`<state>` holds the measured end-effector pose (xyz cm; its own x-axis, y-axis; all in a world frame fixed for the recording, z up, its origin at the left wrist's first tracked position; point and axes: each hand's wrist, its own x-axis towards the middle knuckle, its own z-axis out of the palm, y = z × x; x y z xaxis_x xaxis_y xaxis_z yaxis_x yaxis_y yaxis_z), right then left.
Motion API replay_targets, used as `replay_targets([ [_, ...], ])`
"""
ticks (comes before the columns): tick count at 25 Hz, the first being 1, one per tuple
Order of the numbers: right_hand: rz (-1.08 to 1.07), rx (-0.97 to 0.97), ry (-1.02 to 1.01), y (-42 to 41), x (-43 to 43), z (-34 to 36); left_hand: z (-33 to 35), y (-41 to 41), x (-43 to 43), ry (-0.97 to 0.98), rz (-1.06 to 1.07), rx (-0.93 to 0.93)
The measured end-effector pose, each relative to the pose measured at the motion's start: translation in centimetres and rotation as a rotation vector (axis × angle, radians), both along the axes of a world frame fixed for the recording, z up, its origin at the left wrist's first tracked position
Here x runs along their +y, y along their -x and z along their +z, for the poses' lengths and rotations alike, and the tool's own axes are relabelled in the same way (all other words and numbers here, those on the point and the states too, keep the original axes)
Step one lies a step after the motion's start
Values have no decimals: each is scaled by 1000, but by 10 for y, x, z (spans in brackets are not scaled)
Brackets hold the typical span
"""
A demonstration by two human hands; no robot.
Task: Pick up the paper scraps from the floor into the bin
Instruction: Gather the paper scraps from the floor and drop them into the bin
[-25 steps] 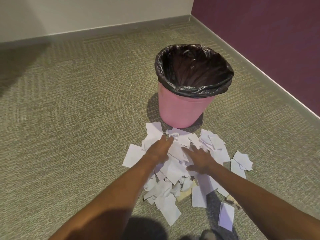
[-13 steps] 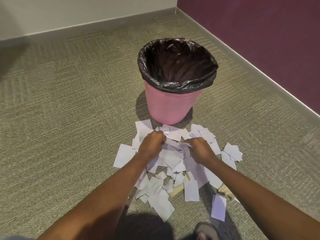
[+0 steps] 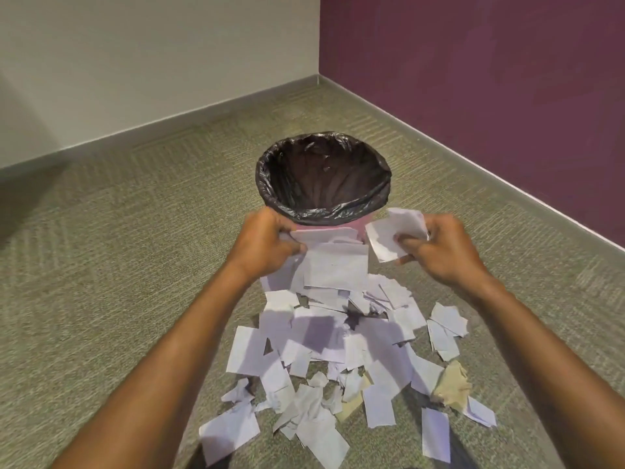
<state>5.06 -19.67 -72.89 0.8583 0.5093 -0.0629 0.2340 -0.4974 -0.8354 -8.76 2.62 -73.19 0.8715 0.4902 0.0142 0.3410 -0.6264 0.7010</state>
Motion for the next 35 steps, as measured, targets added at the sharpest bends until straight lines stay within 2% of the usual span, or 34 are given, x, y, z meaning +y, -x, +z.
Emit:
replay_targets([
  [6, -80, -61, -258, -27, 30, 60, 94, -26, 28, 196, 156, -232],
  [9, -106, -79, -296, -47, 57, 65, 108, -61, 42, 137, 300, -302],
  [12, -107, -95, -243, -65, 83, 61, 103, -101, 50, 48, 359, -318],
  [17, -35, -70, -92, -85, 107, 44, 67, -139, 62, 33, 390, -259],
  [21, 158, 22, -1, -90, 109, 37, 47, -134, 69, 120, 179, -128],
  [24, 77, -87, -40, -88, 105, 33, 42, -115, 67, 187, 98, -156],
  [27, -45, -177, -193, -74, 82, 28, 33, -83, 69, 186, 242, -337],
  [30, -210, -171, -259, -56, 44, 4, -12, -35, 86, 190, 574, -446],
  [32, -291, -113, -193, -49, 21, -31, -63, -1, 94, 164, 716, -347],
  [35, -229, 18, 59, -48, 2, -96, -135, 42, 93, 65, 677, -73],
])
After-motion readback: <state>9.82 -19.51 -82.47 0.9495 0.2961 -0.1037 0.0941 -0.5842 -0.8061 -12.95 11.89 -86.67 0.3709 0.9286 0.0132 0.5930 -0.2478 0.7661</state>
